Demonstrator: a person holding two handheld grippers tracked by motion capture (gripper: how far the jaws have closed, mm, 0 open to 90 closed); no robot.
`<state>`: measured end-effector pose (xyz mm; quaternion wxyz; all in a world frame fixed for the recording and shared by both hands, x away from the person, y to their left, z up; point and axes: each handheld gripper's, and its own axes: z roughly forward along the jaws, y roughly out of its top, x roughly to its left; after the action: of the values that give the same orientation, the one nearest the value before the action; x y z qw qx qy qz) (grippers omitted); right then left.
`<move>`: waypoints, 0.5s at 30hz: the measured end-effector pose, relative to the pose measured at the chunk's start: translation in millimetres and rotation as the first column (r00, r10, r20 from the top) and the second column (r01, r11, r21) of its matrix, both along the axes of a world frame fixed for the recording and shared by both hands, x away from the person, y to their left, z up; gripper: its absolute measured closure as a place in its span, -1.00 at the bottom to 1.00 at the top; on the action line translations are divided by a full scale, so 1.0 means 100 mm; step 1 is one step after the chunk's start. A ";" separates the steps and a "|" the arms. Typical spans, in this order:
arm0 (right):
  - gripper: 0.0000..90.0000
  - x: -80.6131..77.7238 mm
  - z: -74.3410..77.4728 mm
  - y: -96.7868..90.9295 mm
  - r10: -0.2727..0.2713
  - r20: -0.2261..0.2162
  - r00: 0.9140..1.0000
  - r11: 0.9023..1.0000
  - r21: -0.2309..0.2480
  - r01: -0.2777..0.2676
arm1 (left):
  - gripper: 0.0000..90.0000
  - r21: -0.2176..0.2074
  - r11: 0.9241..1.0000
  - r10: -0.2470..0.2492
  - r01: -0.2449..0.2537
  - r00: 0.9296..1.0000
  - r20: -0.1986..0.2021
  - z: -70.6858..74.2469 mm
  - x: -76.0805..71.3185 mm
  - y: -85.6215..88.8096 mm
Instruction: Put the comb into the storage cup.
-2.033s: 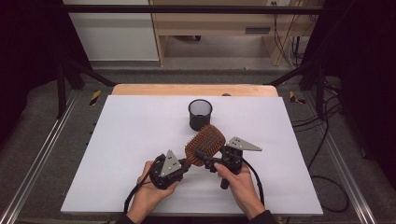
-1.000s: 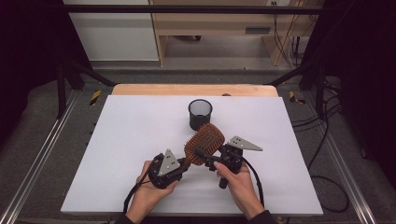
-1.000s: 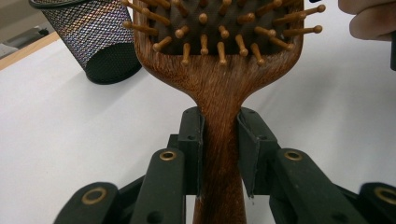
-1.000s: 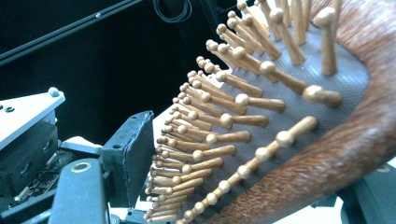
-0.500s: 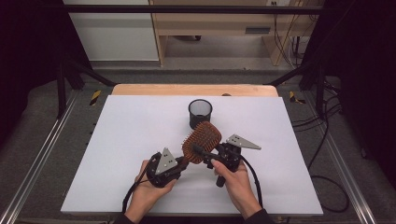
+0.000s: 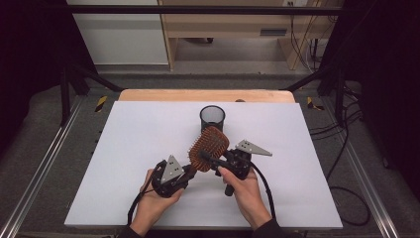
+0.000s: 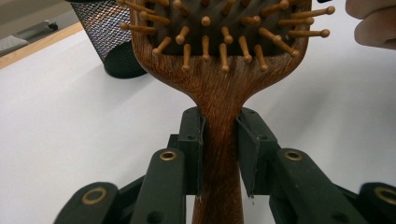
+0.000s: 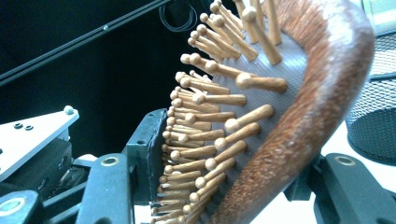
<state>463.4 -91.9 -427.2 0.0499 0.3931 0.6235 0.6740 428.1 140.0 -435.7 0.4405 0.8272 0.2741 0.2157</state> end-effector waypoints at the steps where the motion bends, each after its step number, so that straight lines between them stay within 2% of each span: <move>1: -0.03 0.00 0.01 0.00 0.001 -0.001 1.000 1.000 0.000 -0.001 | 0.62 -0.003 1.000 0.000 0.000 1.000 -0.001 0.00 0.00 0.00; 15: -0.02 0.02 0.04 0.06 0.003 0.002 1.000 1.000 0.004 -0.003 | 0.62 -0.018 1.000 0.010 -0.010 1.000 -0.007 0.02 0.01 0.04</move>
<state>465.2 -85.9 -423.2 0.0485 0.3917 0.6226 0.6757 429.2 144.0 -434.1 0.4459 0.8226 0.2817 0.2124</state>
